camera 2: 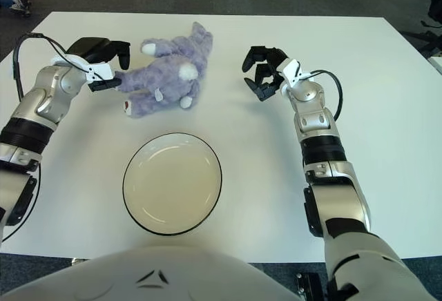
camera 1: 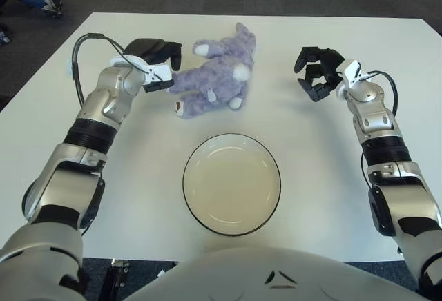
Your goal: Put the doll into the plate.
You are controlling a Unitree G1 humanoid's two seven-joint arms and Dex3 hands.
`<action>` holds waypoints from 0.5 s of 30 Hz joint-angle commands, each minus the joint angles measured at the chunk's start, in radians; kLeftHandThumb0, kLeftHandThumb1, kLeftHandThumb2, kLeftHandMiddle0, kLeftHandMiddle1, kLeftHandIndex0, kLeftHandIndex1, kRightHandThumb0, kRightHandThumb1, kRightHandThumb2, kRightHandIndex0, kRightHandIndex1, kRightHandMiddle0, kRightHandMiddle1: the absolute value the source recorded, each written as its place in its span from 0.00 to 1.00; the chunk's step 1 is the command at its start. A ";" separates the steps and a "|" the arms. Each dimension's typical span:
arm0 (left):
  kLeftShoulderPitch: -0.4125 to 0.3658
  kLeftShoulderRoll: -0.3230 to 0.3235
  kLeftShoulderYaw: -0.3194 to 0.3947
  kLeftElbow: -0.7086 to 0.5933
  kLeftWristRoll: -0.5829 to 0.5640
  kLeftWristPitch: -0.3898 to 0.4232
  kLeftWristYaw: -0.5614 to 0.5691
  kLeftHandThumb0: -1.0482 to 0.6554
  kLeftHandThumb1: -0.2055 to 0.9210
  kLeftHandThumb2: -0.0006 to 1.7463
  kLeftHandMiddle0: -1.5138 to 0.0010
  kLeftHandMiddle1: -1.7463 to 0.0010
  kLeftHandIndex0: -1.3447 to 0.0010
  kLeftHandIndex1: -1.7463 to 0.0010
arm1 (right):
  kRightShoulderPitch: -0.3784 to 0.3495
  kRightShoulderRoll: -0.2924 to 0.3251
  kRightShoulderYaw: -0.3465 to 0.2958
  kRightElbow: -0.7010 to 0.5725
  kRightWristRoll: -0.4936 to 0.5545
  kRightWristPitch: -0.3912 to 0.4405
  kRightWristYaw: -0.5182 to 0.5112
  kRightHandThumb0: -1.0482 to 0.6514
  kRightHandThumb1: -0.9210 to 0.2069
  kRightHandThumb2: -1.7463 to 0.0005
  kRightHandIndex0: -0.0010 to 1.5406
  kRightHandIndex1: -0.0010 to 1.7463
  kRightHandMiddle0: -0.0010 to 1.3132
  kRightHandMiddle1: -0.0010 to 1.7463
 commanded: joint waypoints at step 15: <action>-0.061 0.030 -0.028 0.080 0.015 -0.138 0.086 0.61 0.23 0.92 0.54 0.01 0.49 0.00 | 0.008 -0.028 0.040 -0.057 -0.128 -0.054 -0.088 0.61 0.73 0.16 0.54 0.94 0.49 0.89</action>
